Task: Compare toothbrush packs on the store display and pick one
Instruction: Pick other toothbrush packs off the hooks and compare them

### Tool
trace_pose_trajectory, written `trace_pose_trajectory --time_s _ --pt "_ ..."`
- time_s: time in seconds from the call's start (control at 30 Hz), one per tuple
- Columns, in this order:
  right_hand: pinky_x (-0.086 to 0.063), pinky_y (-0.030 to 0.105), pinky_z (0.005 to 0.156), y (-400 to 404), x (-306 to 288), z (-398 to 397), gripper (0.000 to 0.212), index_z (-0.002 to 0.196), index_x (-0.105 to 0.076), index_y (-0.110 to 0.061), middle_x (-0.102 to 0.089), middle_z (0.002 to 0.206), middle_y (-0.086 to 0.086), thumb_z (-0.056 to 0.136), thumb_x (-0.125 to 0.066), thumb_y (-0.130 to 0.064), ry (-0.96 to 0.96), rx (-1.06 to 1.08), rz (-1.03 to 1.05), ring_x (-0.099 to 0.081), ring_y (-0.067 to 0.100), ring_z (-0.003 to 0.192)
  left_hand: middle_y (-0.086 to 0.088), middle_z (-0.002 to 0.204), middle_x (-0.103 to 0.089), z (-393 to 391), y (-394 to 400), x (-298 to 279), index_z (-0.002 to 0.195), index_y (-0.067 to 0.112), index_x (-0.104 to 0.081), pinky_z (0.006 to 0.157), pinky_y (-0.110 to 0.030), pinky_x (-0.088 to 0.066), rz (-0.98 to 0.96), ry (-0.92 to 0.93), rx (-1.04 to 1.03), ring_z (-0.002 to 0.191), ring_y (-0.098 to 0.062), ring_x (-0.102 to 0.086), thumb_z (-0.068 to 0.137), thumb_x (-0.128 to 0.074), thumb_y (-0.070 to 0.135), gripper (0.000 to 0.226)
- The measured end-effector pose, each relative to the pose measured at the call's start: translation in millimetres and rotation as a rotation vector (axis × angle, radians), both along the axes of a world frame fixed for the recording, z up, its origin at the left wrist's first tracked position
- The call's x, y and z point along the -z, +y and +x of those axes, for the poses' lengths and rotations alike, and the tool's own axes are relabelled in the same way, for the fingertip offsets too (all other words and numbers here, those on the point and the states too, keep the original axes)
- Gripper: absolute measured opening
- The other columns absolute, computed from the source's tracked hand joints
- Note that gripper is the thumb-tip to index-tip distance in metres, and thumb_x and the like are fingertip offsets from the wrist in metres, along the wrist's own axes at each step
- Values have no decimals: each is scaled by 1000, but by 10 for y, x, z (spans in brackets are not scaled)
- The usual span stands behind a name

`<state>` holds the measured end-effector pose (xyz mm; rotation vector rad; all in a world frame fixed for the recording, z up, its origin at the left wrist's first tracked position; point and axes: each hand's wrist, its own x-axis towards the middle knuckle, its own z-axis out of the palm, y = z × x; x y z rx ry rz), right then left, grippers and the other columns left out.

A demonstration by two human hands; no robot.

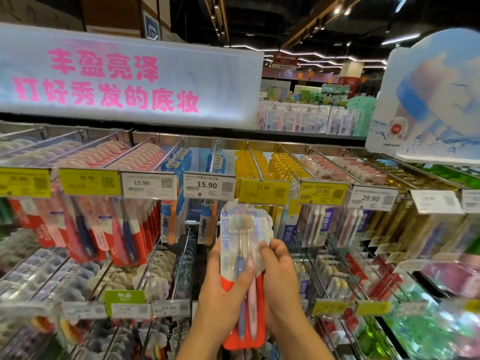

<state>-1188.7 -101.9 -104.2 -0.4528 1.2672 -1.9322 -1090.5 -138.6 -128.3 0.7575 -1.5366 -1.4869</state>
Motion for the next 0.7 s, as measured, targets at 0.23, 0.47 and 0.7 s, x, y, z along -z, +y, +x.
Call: trace_pose_trajectory --time_s 0.23,0.47,0.7 --pt "-62 46 79 164 -47 102 10 104 -61 -6 -77 97 18 104 -58 -15 62 8 -32 -75 31 86 42 115 -63 113 133 32 130 51 -45 79 -6 -51 -8 23 43 108 16 -63 81 -68 45 55" --pt "-62 44 79 353 59 372 16 111 -66 -6 -77 105 18 106 -54 -15 80 52 -32 -76 31 92 44 117 -60 339 256 159 129 60 -40 82 -10 -53 17 1 87 112 14 -62 80 -68 51 58" --pt "-63 38 71 579 -66 498 15 103 -64 -6 -77 95 17 105 -57 -19 220 62 -36 -75 26 83 36 120 -65 489 529 13 135 51 -43 84 -12 -53 -93 50 16 112 8 -65 87 -68 42 55"
